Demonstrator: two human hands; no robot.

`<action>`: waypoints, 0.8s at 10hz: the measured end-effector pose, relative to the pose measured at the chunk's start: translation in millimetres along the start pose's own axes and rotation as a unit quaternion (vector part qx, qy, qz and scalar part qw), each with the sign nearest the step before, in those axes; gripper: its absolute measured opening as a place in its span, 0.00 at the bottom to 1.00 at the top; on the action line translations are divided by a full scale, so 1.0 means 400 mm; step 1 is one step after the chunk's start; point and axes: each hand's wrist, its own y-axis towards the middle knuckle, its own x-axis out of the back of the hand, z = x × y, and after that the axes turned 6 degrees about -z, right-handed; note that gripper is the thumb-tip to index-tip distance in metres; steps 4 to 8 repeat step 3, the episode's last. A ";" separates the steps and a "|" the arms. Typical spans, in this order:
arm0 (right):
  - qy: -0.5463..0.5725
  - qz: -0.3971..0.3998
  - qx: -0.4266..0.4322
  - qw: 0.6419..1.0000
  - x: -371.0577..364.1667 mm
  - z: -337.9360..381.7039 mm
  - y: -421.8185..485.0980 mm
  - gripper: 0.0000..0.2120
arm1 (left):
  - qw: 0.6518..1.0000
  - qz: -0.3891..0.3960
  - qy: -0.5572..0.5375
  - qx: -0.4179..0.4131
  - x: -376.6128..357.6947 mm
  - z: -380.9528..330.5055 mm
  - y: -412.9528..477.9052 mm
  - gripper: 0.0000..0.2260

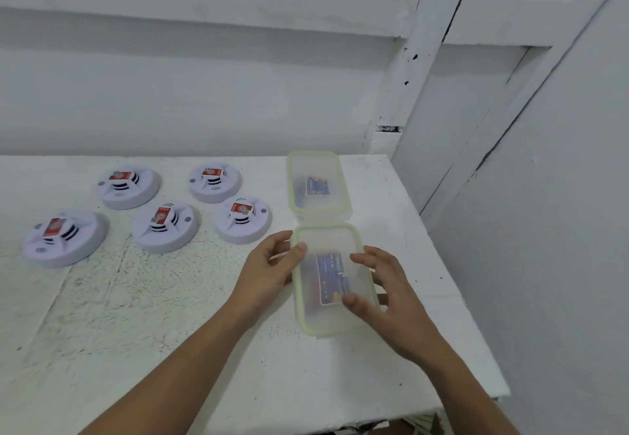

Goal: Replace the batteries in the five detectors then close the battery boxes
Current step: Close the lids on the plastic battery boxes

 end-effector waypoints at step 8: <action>-0.004 -0.066 0.066 0.996 0.068 0.193 0.189 0.11 | 0.966 -0.073 0.131 -0.212 0.069 -0.259 0.045 0.16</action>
